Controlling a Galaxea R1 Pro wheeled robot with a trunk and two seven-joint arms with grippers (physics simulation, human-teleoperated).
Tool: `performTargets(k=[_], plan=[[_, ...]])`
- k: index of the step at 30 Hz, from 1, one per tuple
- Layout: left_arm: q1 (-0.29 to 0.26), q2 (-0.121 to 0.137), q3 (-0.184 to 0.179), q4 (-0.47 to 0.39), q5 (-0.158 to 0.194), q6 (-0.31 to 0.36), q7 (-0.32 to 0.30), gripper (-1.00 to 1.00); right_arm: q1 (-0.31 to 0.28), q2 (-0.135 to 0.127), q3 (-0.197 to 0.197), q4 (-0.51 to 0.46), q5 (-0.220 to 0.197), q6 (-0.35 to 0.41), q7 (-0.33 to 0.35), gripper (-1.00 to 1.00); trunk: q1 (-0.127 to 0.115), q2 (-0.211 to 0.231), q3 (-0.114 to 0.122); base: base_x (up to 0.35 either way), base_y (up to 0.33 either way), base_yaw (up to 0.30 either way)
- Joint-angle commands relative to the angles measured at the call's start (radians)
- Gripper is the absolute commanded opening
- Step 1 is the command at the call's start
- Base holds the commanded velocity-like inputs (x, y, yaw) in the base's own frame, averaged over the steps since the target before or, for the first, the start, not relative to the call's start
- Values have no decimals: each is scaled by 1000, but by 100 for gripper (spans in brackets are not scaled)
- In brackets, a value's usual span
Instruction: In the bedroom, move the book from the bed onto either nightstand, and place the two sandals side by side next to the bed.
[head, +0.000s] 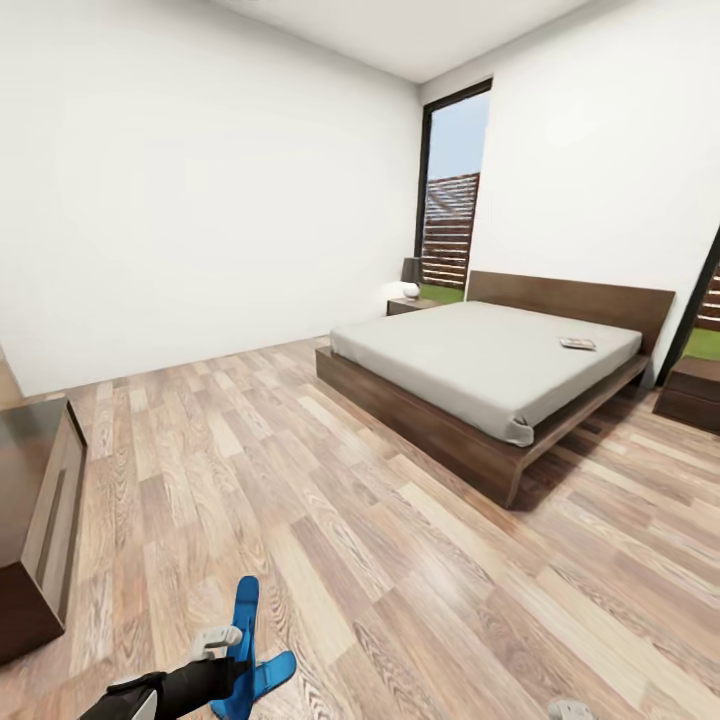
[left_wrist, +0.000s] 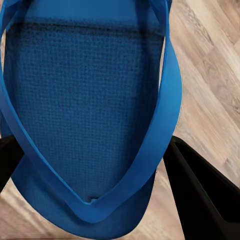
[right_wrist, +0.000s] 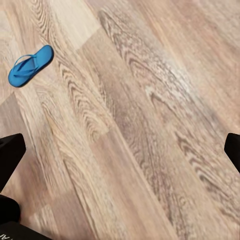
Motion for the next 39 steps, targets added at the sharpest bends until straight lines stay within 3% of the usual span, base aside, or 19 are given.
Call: performTargets(k=[1,39], plan=[[-1,-1,5,0,2,9,-5,-100,0,0,-9,-2,1,10,6,100,0,0,-1,0,0,283],[-1,-1,5,1,2,9,-5,-100,0,0,-9,-2,1,10,6,100,0,0,-1,0,0,285]])
